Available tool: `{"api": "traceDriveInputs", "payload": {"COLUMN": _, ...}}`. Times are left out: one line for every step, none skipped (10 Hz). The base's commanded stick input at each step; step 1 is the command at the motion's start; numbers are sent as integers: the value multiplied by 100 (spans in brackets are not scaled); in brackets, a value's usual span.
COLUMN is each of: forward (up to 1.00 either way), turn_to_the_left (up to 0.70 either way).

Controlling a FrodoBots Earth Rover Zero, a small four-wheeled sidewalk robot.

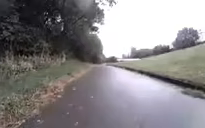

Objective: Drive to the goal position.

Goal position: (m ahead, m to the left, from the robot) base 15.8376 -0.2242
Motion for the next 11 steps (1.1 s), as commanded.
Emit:
{"api": "traceDriveInputs", "payload": {"forward": 100, "turn_to_the_left": 0}}
{"api": "traceDriveInputs", "payload": {"forward": 100, "turn_to_the_left": 0}}
{"api": "traceDriveInputs", "payload": {"forward": 100, "turn_to_the_left": 0}}
{"api": "traceDriveInputs", "payload": {"forward": 100, "turn_to_the_left": 0}}
{"api": "traceDriveInputs", "payload": {"forward": 100, "turn_to_the_left": 0}}
{"api": "traceDriveInputs", "payload": {"forward": 100, "turn_to_the_left": 0}}
{"api": "traceDriveInputs", "payload": {"forward": 100, "turn_to_the_left": 0}}
{"api": "traceDriveInputs", "payload": {"forward": 100, "turn_to_the_left": 0}}
{"api": "traceDriveInputs", "payload": {"forward": 100, "turn_to_the_left": 0}}
{"api": "traceDriveInputs", "payload": {"forward": 100, "turn_to_the_left": 0}}
{"api": "traceDriveInputs", "payload": {"forward": 100, "turn_to_the_left": 0}}
